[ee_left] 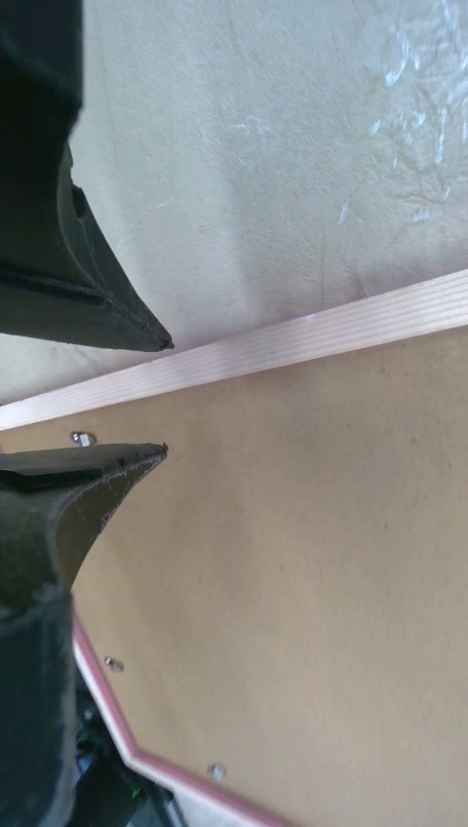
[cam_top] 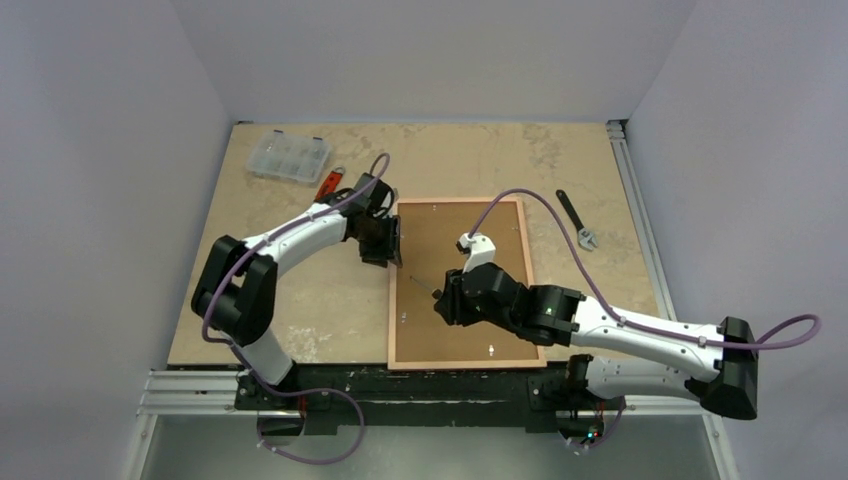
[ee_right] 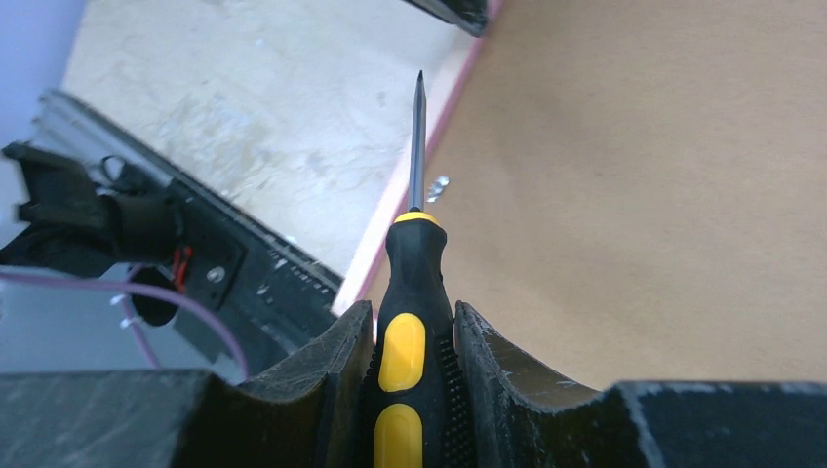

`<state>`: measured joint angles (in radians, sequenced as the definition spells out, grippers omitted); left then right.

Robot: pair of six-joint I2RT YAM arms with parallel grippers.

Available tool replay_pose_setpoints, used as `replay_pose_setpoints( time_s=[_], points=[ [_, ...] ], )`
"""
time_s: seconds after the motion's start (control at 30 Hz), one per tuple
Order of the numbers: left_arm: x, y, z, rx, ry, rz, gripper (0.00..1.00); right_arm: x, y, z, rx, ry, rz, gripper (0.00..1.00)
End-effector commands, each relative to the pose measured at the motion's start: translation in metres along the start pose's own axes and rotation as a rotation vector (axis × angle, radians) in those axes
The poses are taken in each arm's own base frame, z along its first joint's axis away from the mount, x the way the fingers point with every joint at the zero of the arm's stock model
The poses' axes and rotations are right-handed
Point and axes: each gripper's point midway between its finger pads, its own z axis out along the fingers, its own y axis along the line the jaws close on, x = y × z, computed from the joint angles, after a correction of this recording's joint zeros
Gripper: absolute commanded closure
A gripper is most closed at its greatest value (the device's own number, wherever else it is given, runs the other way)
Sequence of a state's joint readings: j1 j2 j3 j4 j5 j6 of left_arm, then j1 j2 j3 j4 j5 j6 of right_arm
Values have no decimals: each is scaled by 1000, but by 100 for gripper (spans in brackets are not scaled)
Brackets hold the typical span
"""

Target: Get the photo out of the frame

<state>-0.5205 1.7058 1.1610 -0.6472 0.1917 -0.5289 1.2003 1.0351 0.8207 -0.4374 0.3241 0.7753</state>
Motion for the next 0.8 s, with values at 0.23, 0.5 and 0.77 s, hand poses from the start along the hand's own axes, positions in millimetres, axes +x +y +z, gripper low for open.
replay_pose_setpoints(
  time_s=[0.23,0.5,0.77],
  points=[
    [1,-14,-22,168,-32,-81,57,-60,-34,43,119,-56,51,100],
    [15,-7,5,157,39,-147,58,-77,-33,87,187,-51,23,100],
    [28,6,24,104,81,-201,64,-84,-23,111,177,-45,13,100]
  ],
)
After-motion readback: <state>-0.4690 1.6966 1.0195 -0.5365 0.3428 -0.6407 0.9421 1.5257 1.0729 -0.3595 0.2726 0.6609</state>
